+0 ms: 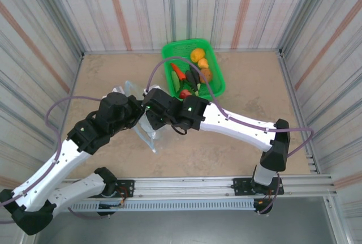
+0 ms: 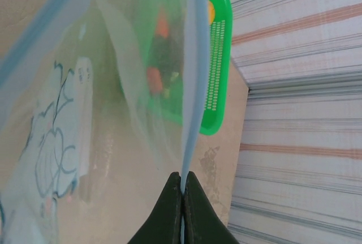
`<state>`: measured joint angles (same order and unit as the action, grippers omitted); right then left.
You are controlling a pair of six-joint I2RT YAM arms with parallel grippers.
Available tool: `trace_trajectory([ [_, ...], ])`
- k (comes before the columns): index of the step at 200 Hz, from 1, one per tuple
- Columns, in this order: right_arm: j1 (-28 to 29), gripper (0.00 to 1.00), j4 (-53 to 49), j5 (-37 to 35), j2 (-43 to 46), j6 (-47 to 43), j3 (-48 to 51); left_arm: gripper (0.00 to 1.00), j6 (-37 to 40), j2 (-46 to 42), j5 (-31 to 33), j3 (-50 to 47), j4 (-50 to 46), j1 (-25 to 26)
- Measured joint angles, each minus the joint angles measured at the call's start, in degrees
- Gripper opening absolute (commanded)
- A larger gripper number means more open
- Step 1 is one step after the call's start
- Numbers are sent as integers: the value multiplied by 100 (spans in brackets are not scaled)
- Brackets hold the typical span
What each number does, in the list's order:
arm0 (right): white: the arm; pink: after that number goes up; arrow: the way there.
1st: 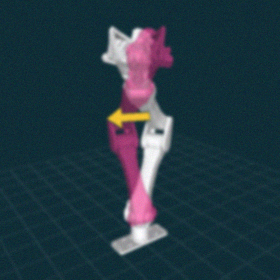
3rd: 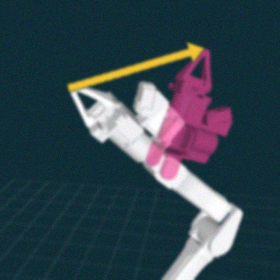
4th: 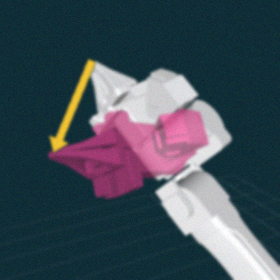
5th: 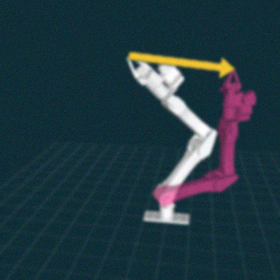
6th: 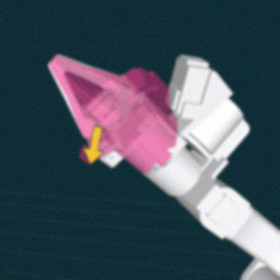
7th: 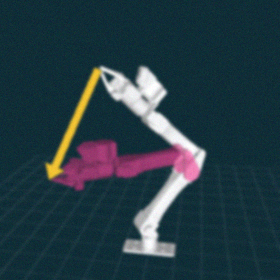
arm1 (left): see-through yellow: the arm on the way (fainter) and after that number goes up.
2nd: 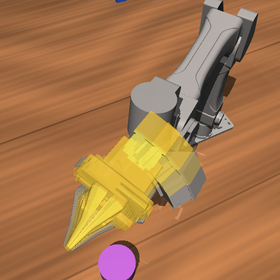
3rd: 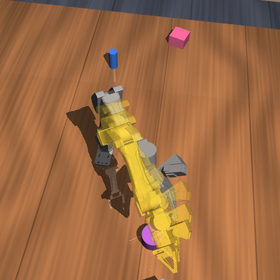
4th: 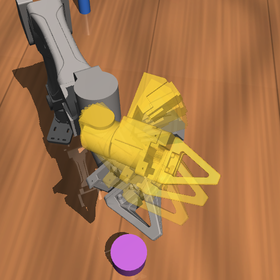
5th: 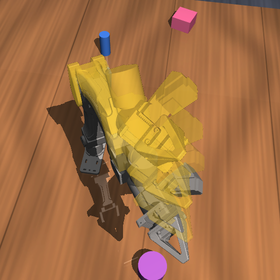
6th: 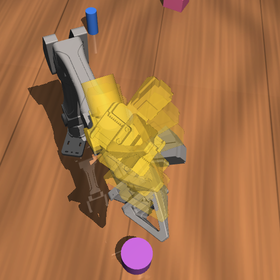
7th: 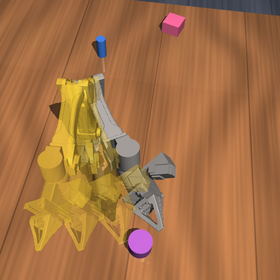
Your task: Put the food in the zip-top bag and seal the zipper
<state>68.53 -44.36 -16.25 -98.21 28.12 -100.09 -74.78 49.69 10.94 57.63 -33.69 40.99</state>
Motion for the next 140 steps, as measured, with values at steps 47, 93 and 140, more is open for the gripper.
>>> trace_trajectory([
  [47,-168,10,109,114,0,9,24,16,157,396,72,203,-380,0],
  [93,-391,10,354,153,39,127,85,76,608,420,103,485,-640,-52],
  [140,-719,11,885,76,306,706,822,71,1296,-39,-387,667,-566,-81],
])
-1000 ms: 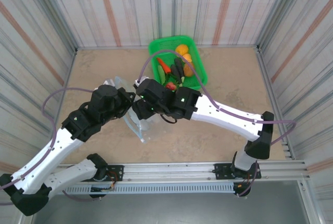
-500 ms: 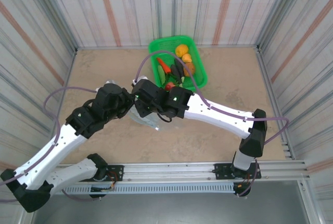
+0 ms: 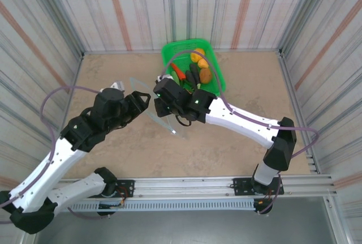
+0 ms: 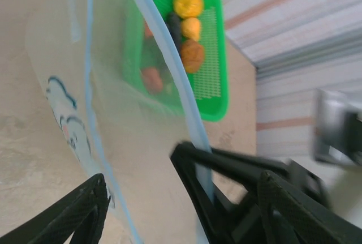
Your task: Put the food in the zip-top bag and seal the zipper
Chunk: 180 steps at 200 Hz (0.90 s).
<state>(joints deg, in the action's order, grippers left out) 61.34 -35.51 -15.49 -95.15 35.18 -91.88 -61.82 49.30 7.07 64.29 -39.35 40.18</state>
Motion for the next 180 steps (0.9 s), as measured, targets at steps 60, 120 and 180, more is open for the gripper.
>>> trace_trajectory([
  [60,-72,15,861,-247,411,717,802,68,374,-168,-538,708,-776,-284],
  [120,111,15,1482,-444,516,1113,1187,69,136,343,-1556,-33,-997,-785],
  [180,273,15,1650,-562,514,1137,1187,43,-223,981,-1447,31,-1038,-785],
])
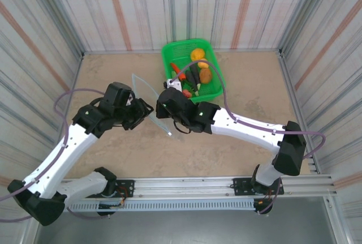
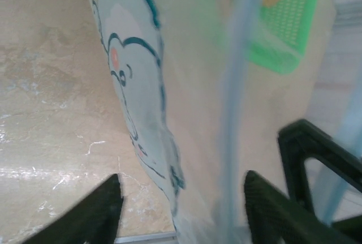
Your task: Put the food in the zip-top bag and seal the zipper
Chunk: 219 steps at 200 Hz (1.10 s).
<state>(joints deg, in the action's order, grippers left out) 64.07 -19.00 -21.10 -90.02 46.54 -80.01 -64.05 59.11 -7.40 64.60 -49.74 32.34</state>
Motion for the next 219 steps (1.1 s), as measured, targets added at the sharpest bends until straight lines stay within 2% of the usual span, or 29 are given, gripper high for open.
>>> trace_trajectory([
  [11,4,15,20,-39,0,0,0,36,-48,35,87,0,-33,0],
  [31,26,14,22,-122,0,0,0,32,-144,7,258,33,-125,0],
  [74,48,14,26,-188,-17,0,0,5,-205,-103,450,188,-236,0],
  [92,48,16,57,-181,-52,-2,0,3,-111,-85,492,238,-308,0],
  [98,48,19,63,-166,-63,-4,0,2,-48,-48,522,295,-376,-4],
  [104,48,27,66,-155,-70,-9,0,2,31,4,562,382,-463,-9],
  [112,50,42,63,-125,-74,-33,0,2,160,103,601,557,-603,-33],
  [123,52,70,85,-66,-74,-46,-2,5,450,280,645,881,-809,-116],
  [130,52,78,98,17,-74,-81,-15,6,713,411,643,1139,-973,-205],
  [150,52,81,22,234,-74,-227,-210,4,1550,839,723,2083,-1499,-446],
  [174,39,80,31,457,-9,-378,-476,2,2533,1198,848,2944,-1910,-492],
  [201,-142,81,157,1058,223,-481,-378,0,3383,1316,863,2900,-2100,-511],
  [219,-411,81,323,1770,367,-514,-181,0,3720,1582,448,2540,-1998,-649],
])
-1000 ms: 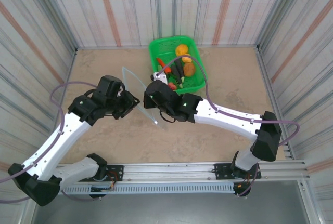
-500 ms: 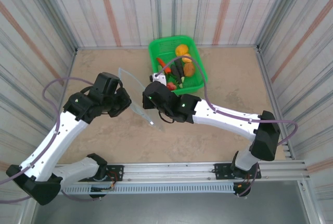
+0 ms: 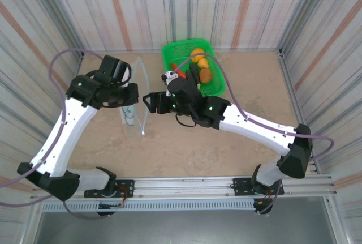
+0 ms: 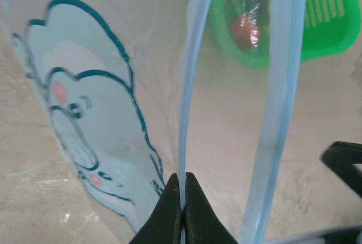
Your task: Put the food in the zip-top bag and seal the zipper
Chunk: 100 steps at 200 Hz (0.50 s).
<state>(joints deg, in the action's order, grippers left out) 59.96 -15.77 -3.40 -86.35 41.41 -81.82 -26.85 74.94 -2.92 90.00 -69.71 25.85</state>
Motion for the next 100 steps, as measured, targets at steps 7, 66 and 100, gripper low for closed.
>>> trace_trajectory([
  [7,-90,81,46,205,26,-9,70,0,55,129,-199,-181,72,-57],
  [66,-745,77,-352,302,391,125,892,0,-179,920,-1690,-1545,1384,-208],
  [100,-1318,78,-817,173,409,160,905,0,-319,1008,-2350,-1823,2133,-271],
])
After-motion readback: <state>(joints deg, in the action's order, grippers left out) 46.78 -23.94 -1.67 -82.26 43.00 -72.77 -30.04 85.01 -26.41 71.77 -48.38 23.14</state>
